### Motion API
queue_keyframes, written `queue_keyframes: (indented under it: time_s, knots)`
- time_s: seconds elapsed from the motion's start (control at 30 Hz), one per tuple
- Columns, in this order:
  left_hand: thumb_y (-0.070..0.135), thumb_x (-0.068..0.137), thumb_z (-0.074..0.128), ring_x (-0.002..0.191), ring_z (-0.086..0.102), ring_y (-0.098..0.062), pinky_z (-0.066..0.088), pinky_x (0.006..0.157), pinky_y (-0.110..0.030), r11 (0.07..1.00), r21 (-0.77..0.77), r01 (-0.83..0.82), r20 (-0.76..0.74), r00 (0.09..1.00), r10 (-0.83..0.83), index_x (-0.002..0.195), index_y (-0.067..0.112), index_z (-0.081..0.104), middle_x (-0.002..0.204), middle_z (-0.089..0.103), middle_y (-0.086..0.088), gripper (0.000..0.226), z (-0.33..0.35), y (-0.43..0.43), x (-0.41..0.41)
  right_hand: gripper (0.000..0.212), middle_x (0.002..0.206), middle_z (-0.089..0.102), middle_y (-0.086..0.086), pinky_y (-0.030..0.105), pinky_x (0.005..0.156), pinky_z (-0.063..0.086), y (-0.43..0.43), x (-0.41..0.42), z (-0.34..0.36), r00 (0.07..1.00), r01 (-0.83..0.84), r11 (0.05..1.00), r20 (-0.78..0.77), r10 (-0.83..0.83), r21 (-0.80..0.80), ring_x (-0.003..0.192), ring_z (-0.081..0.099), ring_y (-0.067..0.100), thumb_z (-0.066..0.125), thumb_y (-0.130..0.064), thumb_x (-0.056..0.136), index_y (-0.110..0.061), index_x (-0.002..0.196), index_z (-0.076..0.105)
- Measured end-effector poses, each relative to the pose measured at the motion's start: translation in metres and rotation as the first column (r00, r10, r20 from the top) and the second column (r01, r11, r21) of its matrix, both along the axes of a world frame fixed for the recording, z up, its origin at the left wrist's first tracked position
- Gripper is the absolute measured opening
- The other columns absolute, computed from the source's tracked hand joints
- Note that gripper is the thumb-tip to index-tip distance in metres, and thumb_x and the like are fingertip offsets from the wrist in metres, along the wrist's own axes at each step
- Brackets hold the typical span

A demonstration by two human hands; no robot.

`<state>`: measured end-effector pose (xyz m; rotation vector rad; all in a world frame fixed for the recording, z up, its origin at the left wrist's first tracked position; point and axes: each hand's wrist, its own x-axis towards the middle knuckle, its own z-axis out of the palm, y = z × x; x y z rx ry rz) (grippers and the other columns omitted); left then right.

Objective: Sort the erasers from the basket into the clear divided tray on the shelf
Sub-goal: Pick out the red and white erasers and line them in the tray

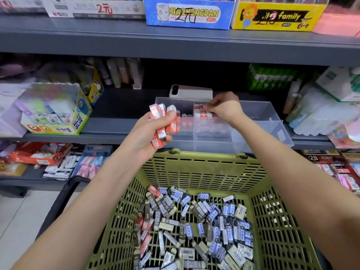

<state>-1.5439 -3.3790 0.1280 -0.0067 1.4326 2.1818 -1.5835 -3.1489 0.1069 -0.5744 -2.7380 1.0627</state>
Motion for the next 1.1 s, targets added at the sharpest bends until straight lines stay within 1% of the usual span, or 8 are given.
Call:
queue_keyframes:
  time_s: [0.17,0.27,0.37,0.53,0.63,0.83,0.93,1.1]
  knots:
    - [0.023,0.065,0.075,0.059,0.065,-0.013,0.044,0.040,-0.017,0.999,0.001,0.041,0.004,0.999,-0.041,0.102,0.009,0.059,0.079,0.069,-0.006,0.042,-0.002,0.006,0.003,0.029,0.089,0.070,0.013,0.028,0.071,0.046,-0.013,0.026,0.019,0.986,-0.042,0.993,-0.157,0.059,0.110,0.080,0.061,0.023,0.056,-0.028,0.092,-0.003,0.091,0.070]
    - [0.025,0.063,0.074,0.059,0.066,-0.013,0.043,0.039,-0.017,0.997,-0.004,0.080,-0.003,0.997,-0.080,0.098,0.011,0.060,0.077,0.072,-0.004,0.039,-0.001,0.010,0.007,0.026,0.079,0.070,0.002,0.023,0.057,0.043,-0.038,0.055,0.038,0.940,-0.331,0.883,-0.198,0.278,-0.332,0.066,0.055,0.007,0.054,-0.030,0.094,-0.011,0.091,0.071]
    - [0.029,0.060,0.076,0.059,0.066,-0.014,0.043,0.039,-0.017,0.992,-0.014,0.123,-0.033,0.992,-0.123,0.098,0.011,0.061,0.078,0.072,-0.005,0.045,0.000,0.012,0.012,0.010,0.073,0.066,-0.007,0.019,0.054,0.040,-0.056,0.075,0.042,0.868,-0.491,0.735,-0.194,0.457,-0.468,0.066,0.055,0.002,0.060,-0.021,0.091,-0.019,0.092,0.069]
    - [0.031,0.062,0.074,0.064,0.069,-0.015,0.045,0.040,-0.016,0.995,-0.031,0.097,-0.004,0.995,-0.097,0.098,0.010,0.063,0.080,0.073,-0.008,0.042,0.001,0.014,0.019,0.006,0.071,0.068,-0.001,0.018,0.052,0.050,-0.042,0.079,0.037,0.912,-0.404,0.575,-0.263,0.315,-0.711,0.063,0.063,0.008,0.058,-0.006,0.088,-0.010,0.087,0.063]
    - [0.031,0.063,0.073,0.065,0.070,-0.017,0.046,0.039,-0.018,0.999,-0.040,0.025,0.054,0.998,-0.023,0.098,0.011,0.061,0.074,0.073,-0.008,0.042,0.001,0.006,0.020,0.007,0.065,0.068,-0.001,0.018,0.054,0.053,-0.016,0.071,0.038,0.956,-0.271,0.593,-0.281,0.078,-0.758,0.057,0.064,0.008,0.059,-0.005,0.089,-0.011,0.084,0.061]
    - [0.026,0.062,0.073,0.057,0.066,-0.015,0.041,0.035,-0.018,0.993,-0.076,-0.093,0.095,0.990,0.100,0.096,0.012,0.058,0.066,0.067,-0.007,0.040,0.004,-0.027,0.018,0.013,0.070,0.066,0.000,0.019,0.055,0.048,-0.026,0.031,0.028,0.956,-0.188,0.822,-0.292,0.028,-0.537,0.058,0.062,0.007,0.070,-0.007,0.081,-0.019,0.079,0.066]
    - [0.024,0.062,0.075,0.058,0.064,-0.013,0.040,0.036,-0.018,0.989,-0.095,-0.113,0.090,0.988,0.122,0.097,0.012,0.060,0.075,0.063,-0.008,0.041,0.003,-0.038,0.020,0.011,0.087,0.071,0.003,0.028,0.069,0.051,-0.040,0.005,0.021,0.974,-0.097,0.972,-0.221,0.049,-0.213,0.077,0.064,0.018,0.072,-0.022,0.080,-0.019,0.091,0.071]
    - [0.022,0.062,0.075,0.055,0.062,-0.011,0.039,0.037,-0.017,0.993,-0.067,-0.100,0.110,0.988,0.107,0.098,0.011,0.060,0.079,0.058,-0.009,0.040,0.003,-0.040,0.019,0.026,0.106,0.069,0.002,0.030,0.085,0.050,-0.051,-0.015,0.015,0.985,-0.171,0.959,0.065,0.160,0.228,0.099,0.062,0.024,0.069,-0.035,0.079,-0.024,0.101,0.067]
